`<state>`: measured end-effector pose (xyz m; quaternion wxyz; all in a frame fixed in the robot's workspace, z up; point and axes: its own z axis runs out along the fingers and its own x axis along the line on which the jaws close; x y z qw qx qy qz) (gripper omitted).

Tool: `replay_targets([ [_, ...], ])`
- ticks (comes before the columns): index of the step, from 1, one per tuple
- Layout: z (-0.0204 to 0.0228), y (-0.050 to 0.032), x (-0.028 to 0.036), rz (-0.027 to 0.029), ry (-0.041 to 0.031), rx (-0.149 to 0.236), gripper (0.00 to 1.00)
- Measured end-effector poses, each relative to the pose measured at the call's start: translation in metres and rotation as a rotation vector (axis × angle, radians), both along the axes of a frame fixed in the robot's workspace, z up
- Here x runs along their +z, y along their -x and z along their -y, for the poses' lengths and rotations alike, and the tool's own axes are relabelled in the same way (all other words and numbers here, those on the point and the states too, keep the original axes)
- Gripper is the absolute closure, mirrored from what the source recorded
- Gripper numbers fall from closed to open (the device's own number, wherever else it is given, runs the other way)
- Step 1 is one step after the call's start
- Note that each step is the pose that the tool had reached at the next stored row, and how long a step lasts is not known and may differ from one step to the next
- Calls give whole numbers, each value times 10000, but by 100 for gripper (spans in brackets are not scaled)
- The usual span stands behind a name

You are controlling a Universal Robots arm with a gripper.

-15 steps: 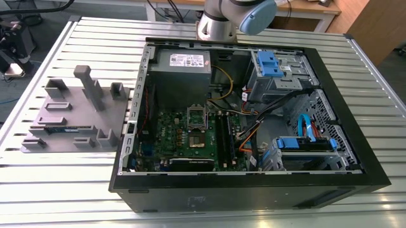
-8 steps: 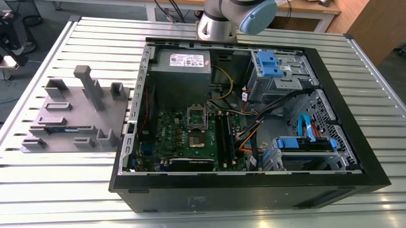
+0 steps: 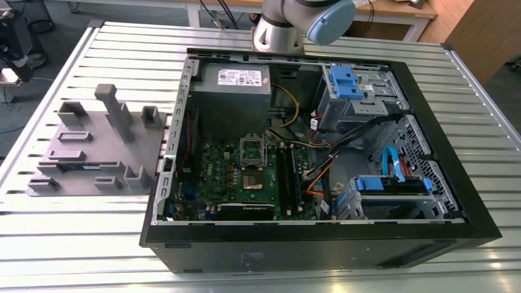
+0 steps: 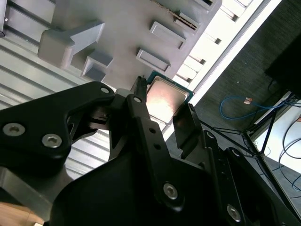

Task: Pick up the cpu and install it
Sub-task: 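Pick up the cpu and move it towards the insertion slot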

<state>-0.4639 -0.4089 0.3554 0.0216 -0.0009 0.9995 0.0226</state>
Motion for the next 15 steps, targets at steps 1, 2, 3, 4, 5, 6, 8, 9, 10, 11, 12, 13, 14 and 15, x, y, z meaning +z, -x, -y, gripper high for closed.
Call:
replay_targets([
  [1, 0, -1, 0, -1, 0, 0, 53],
  [2, 0, -4, 1, -1, 0, 1, 53],
  [3, 0, -9, 1, -2, 0, 1, 53],
  [4, 0, -15, 0, -1, -1, 1, 53],
  [5, 0, -22, -1, 0, -1, 1, 53],
  [6, 0, -29, 0, 0, 0, 0, 53],
  [8, 0, -48, 0, -1, 0, 0, 53],
  [9, 0, -58, 0, -1, 0, 0, 53],
  [10, 0, -67, -1, 0, -1, 0, 53],
  [11, 0, -80, -1, -1, 0, 1, 53],
  [12, 0, -93, -1, 0, 0, 0, 53],
  [13, 0, -106, -1, -1, 0, 0, 53],
  [14, 0, -119, -1, -1, 0, 0, 53],
  [15, 0, -132, -1, -1, 0, 1, 53],
])
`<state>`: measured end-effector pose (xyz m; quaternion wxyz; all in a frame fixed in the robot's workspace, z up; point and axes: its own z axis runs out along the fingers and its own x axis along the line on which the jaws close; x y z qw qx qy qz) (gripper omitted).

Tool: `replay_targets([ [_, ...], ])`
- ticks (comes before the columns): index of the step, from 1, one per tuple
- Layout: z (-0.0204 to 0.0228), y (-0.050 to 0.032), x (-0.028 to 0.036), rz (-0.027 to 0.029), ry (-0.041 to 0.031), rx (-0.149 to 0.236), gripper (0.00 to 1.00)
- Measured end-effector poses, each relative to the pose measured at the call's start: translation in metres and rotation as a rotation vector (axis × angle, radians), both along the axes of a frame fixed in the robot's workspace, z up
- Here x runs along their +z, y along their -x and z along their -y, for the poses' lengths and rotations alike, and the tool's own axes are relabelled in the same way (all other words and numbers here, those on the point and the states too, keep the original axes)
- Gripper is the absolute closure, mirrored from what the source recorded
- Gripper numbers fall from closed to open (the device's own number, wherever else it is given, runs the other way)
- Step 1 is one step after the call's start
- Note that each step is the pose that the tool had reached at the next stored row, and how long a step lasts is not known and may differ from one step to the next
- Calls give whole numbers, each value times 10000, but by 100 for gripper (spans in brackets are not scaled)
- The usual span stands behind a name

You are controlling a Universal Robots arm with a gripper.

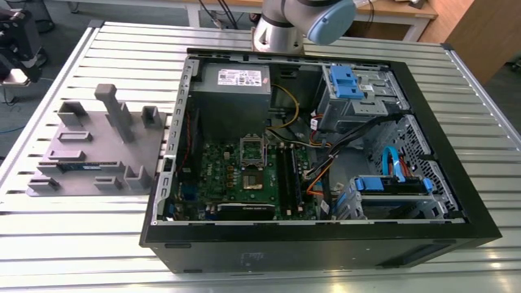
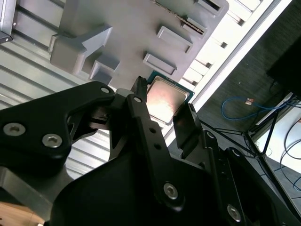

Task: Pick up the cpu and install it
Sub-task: 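Pick up the cpu and move it towards the insertion slot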

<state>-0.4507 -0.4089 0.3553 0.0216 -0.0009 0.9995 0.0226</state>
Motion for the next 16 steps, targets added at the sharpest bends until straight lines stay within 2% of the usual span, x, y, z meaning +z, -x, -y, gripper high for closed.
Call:
replay_targets([
  [16, 0, -240, -3, 0, 0, 0, 53],
])
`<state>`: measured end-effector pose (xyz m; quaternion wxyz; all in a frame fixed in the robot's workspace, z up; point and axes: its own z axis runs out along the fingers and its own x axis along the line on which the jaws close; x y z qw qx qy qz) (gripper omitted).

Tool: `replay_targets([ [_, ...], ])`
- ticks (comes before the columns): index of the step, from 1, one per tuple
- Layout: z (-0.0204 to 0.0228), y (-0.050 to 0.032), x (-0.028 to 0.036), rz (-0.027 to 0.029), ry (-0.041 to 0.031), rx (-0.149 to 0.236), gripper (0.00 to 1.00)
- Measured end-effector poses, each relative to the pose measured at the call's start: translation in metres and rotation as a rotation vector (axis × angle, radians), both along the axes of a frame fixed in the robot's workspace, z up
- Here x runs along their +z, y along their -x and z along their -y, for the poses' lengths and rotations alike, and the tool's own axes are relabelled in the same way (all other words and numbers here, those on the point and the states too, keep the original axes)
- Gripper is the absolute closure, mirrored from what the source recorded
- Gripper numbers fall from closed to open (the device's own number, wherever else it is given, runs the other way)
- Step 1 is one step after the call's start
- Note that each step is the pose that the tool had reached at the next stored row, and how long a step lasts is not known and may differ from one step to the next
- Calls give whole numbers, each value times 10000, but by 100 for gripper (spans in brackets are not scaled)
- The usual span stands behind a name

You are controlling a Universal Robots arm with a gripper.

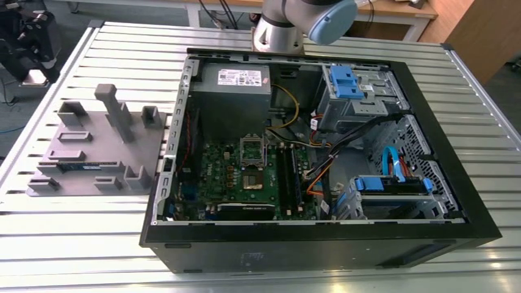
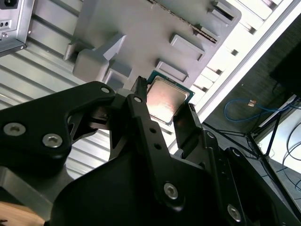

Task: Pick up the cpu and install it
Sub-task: 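Pick up the cpu and move it towards the insertion slot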

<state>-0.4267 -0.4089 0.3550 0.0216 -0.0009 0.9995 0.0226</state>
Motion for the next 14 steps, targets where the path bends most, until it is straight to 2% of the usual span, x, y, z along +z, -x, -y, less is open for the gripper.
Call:
replay_targets([
  [14, 0, -168, -2, 0, 0, 0, 53],
])
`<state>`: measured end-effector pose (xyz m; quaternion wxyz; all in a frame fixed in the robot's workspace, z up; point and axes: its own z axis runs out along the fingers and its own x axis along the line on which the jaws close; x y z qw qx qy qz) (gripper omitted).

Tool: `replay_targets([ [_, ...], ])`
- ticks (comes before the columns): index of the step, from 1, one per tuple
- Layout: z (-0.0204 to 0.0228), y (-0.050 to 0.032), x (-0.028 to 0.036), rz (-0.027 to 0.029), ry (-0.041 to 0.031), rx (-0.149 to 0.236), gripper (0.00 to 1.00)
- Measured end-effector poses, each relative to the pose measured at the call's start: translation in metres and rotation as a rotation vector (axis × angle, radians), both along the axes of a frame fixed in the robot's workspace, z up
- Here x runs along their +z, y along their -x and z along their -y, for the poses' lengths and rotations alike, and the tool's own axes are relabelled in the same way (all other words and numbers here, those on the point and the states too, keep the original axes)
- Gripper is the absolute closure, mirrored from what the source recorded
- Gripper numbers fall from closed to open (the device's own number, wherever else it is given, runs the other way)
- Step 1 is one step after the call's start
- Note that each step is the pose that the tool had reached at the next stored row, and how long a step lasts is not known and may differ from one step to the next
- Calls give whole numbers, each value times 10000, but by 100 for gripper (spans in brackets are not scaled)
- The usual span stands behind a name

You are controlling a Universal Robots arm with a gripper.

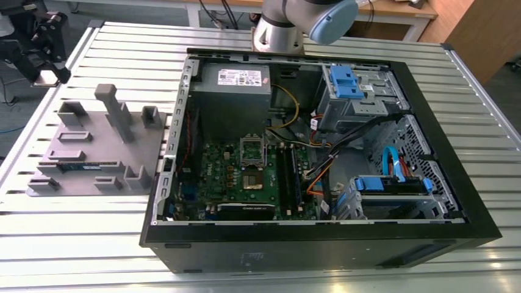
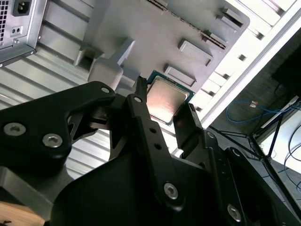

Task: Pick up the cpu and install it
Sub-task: 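Pick up the cpu and move it towards the insertion slot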

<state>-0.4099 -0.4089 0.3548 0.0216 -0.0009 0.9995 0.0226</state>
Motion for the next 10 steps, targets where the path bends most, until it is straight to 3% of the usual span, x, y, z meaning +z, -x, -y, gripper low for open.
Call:
replay_targets([
  [10, 0, -88, -1, 0, 0, -1, 53],
])
